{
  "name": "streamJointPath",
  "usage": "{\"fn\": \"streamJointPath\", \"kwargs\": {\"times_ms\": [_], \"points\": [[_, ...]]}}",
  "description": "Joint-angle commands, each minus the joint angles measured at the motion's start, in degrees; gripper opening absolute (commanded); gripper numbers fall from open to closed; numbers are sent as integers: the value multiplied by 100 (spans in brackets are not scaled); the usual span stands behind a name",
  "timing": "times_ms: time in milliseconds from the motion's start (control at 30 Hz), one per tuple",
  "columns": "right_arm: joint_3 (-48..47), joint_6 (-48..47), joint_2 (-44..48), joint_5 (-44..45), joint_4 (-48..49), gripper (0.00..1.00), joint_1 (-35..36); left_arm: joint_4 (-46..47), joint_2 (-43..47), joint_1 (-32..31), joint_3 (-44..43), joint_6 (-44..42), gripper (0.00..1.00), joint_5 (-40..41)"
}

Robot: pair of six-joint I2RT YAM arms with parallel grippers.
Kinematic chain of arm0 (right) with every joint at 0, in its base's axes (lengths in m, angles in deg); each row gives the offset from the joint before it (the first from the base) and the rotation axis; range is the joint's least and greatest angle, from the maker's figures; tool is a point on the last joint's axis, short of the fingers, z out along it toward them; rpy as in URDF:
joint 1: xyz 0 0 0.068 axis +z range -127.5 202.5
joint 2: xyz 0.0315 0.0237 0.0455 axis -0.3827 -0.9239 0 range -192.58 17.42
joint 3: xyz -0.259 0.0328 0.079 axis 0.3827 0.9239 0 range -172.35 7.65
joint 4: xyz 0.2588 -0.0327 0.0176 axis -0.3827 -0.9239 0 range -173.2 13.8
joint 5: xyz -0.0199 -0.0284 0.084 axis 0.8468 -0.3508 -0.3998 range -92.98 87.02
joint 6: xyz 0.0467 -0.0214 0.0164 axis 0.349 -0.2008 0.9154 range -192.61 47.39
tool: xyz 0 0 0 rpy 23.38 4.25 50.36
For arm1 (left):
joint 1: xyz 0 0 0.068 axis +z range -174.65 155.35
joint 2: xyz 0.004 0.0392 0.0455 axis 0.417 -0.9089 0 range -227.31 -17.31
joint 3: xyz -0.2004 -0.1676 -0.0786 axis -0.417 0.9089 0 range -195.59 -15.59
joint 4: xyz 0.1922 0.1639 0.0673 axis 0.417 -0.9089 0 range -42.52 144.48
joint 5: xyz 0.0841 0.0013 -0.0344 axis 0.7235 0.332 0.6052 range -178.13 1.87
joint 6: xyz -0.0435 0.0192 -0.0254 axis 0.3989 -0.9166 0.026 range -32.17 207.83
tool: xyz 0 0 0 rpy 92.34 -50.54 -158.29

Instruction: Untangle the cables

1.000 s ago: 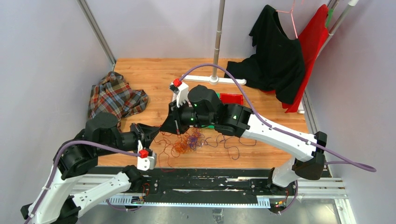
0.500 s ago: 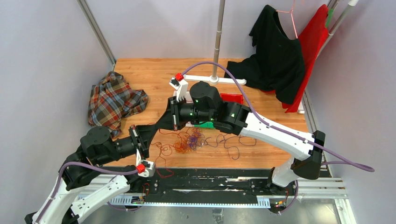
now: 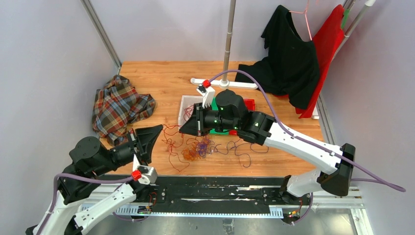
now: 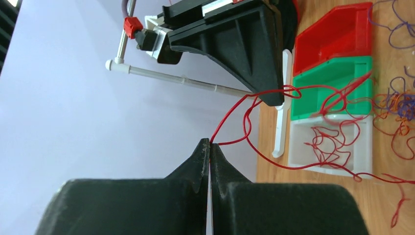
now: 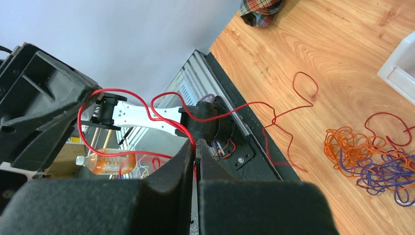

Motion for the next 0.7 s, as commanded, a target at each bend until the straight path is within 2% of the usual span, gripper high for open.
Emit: {"fn": "streamJointPath", "kwargs": {"times_ms": [0, 367, 467, 667], "points": [[91, -163, 215, 103, -41, 1, -63, 342, -74, 21, -244, 566, 0, -42], [504, -669, 519, 435, -166, 1, -63, 573, -644, 21, -1074, 2374, 0, 529], [580, -688, 566, 524, -109, 8, -58, 542, -731, 21, -1205, 2584, 0, 494], [646, -912, 676, 755, -198, 29, -62, 659, -908, 21, -1459, 3132, 0, 615]]}}
